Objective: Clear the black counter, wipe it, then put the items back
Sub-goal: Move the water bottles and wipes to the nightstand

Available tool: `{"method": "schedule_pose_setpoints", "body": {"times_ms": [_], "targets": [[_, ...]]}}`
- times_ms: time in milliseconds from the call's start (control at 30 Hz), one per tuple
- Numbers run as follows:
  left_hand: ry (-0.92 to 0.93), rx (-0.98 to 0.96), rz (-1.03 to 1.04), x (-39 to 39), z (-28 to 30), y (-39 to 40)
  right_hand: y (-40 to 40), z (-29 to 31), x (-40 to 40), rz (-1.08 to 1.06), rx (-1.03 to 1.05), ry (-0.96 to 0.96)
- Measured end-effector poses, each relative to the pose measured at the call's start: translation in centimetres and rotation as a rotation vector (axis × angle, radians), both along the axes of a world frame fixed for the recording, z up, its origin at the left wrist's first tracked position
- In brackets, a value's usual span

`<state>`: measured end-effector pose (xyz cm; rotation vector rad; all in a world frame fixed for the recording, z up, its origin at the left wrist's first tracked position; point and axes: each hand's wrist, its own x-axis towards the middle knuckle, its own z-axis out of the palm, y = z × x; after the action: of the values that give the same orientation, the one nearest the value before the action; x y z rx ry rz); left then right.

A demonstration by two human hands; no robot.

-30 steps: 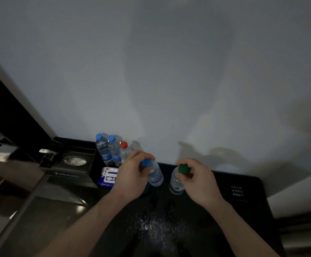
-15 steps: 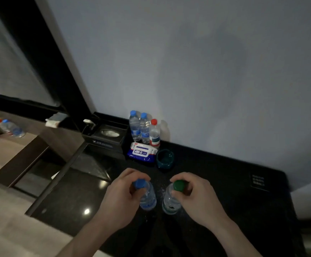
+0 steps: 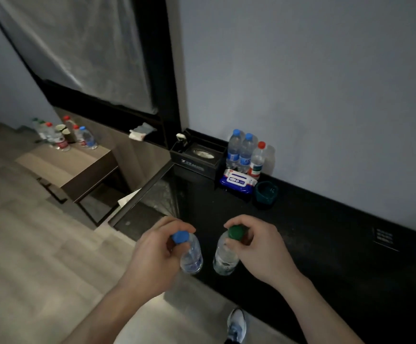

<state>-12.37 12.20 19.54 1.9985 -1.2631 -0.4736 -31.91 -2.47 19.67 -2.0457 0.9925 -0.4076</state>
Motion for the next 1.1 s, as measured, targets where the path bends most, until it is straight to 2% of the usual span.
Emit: {"method": "schedule_pose_setpoints", "body": {"times_ms": [233, 433, 900, 1100], "targets": [[0.041, 0.029, 0.127, 3.9, 0.1, 8.4, 5.9, 0.3, 5.6, 0.131, 0.032, 0.001], [0.077, 0.019, 0.232, 9.1, -0.2, 11.4, 7.4, 0.2, 12.8, 0.255, 0.055, 0.006], [0.001, 0.076, 0.397, 29.6, 1.0, 9.4, 2.7, -0.7, 36.5, 0.412, 0.12, -0.031], [-0.042, 0.033, 0.444, 37.3, 1.8, 8.6, 1.2, -0.1, 45.7, 0.446, 0.061, -0.046]]}}
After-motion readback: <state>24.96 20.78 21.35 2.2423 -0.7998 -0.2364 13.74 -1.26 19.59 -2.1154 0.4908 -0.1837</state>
